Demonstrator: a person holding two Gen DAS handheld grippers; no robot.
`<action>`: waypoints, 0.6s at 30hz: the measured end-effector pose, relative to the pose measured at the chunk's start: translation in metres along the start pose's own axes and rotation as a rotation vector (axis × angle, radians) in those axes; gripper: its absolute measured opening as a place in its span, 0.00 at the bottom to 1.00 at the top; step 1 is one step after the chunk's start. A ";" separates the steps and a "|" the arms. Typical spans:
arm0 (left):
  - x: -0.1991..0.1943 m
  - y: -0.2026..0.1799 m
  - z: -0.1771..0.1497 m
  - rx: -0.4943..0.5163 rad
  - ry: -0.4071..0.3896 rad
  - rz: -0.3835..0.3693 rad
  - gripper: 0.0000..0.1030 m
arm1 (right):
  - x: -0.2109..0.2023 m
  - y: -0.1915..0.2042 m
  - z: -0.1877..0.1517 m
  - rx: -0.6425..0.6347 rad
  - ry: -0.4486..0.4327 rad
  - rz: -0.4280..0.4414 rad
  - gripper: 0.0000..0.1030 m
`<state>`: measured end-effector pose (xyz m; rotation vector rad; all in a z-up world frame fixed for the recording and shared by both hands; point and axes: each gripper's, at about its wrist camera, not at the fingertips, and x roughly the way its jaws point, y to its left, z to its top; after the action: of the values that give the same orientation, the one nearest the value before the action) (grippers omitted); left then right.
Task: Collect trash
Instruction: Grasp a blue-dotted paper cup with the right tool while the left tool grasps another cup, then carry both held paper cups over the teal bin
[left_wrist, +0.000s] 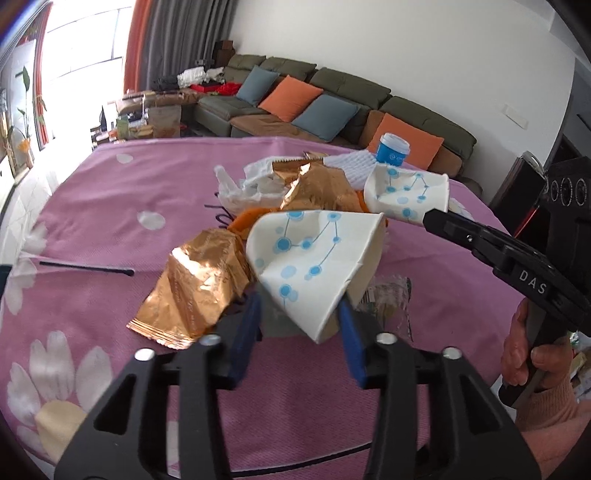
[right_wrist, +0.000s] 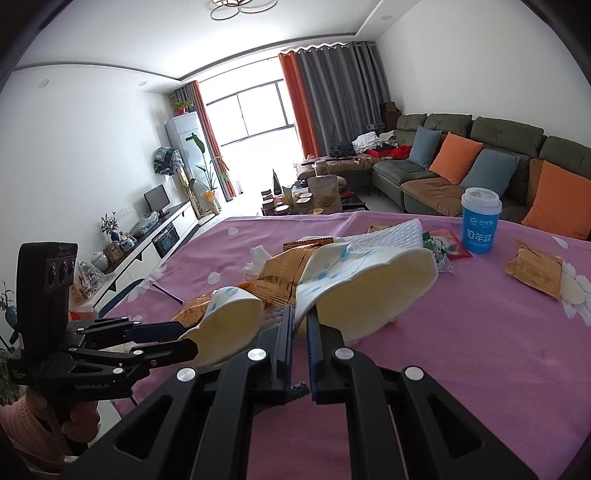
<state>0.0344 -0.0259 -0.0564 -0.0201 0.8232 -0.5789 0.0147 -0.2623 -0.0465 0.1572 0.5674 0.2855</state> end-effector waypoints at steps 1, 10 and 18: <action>0.002 0.001 -0.001 -0.008 0.011 -0.003 0.25 | 0.000 0.002 0.000 -0.005 -0.001 0.001 0.06; -0.018 0.012 -0.011 -0.038 -0.021 -0.053 0.03 | -0.009 0.026 0.014 -0.084 -0.019 0.035 0.06; -0.076 0.035 -0.018 -0.074 -0.125 -0.034 0.03 | -0.005 0.066 0.035 -0.178 -0.019 0.127 0.06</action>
<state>-0.0025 0.0449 -0.0251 -0.1367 0.7236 -0.5735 0.0157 -0.2035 0.0001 0.0238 0.5114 0.4560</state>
